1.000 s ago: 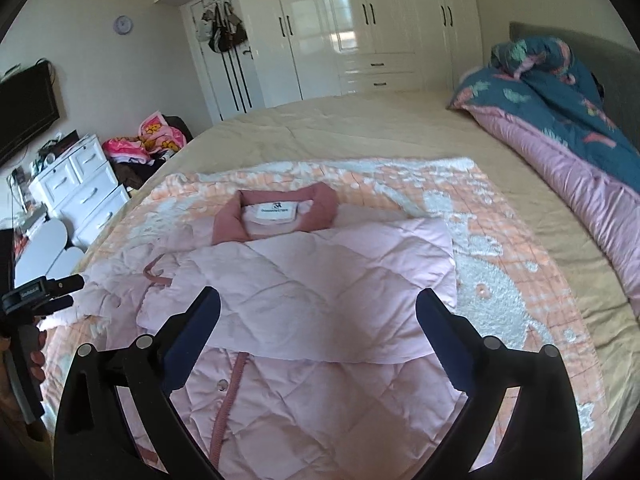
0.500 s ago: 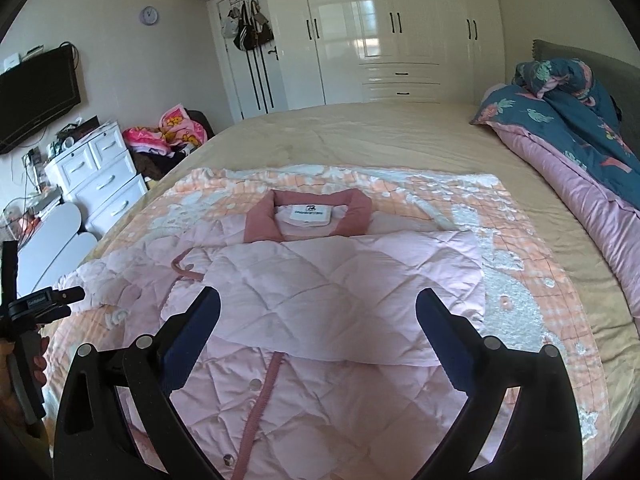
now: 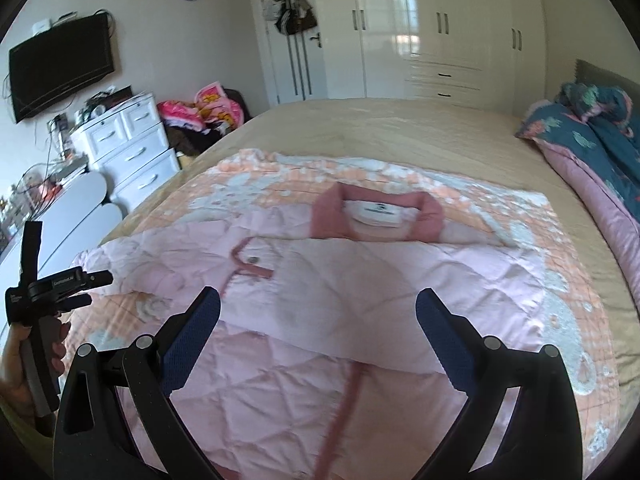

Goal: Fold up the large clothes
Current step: 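Move the left tool to the other sleeve cuff and grasp it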

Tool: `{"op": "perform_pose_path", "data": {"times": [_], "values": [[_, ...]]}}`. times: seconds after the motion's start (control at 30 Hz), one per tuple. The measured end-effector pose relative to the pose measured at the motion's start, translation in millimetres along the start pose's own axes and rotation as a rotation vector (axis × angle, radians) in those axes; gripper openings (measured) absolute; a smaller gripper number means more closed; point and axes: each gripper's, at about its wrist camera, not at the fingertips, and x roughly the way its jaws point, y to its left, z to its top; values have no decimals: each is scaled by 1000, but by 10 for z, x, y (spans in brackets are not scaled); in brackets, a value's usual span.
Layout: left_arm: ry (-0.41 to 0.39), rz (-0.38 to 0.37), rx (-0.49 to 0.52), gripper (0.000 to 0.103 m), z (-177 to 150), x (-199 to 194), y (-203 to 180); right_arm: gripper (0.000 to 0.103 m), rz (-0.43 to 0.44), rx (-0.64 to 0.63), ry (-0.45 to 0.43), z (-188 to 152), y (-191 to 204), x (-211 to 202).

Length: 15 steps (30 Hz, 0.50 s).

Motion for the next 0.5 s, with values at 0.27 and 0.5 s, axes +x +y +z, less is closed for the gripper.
{"op": "perform_pose_path", "data": {"times": [0.27, 0.5], "values": [[-7, 18, -67, 94, 132, -43, 367, 98, 66, -76, 21, 126, 664, 233], [0, 26, -125, 94, 202, -47, 674, 98, 122, -126, 41, 182, 1202, 423]]}}
